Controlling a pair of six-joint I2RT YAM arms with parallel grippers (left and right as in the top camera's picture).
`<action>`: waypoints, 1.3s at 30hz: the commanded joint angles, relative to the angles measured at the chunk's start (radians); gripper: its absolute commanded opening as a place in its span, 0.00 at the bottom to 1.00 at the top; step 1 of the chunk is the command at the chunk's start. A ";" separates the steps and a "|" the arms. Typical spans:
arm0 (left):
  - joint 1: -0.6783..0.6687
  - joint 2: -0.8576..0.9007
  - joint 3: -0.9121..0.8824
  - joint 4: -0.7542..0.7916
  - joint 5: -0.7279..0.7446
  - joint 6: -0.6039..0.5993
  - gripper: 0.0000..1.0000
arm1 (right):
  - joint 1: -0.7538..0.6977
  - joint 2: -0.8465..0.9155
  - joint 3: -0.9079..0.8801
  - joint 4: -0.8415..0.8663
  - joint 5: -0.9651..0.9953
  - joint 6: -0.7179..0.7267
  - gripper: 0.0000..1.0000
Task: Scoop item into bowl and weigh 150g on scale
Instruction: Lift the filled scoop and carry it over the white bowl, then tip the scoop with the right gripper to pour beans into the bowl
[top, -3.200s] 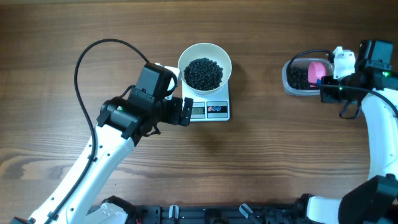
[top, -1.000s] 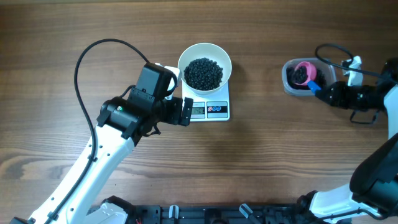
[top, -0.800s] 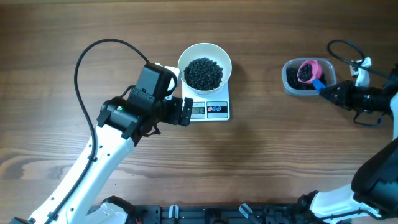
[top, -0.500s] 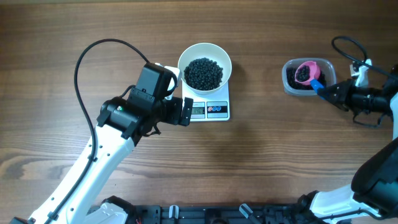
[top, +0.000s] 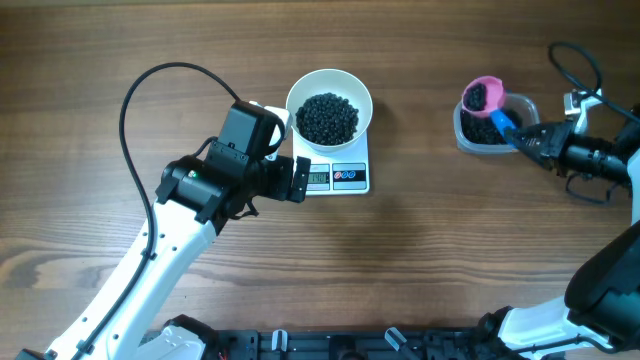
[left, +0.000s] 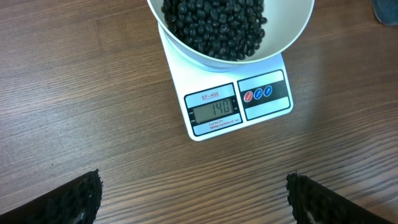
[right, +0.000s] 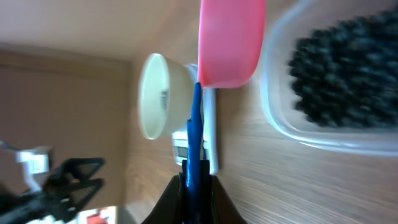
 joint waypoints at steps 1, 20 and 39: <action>0.002 0.002 -0.001 0.003 -0.002 -0.006 1.00 | -0.004 0.017 -0.008 0.000 -0.211 -0.029 0.04; 0.002 0.002 -0.001 0.003 -0.002 -0.006 1.00 | 0.596 0.016 -0.008 0.482 0.066 0.328 0.04; 0.002 0.002 -0.001 0.003 -0.002 -0.006 1.00 | 0.799 -0.062 0.071 0.562 0.526 0.065 0.04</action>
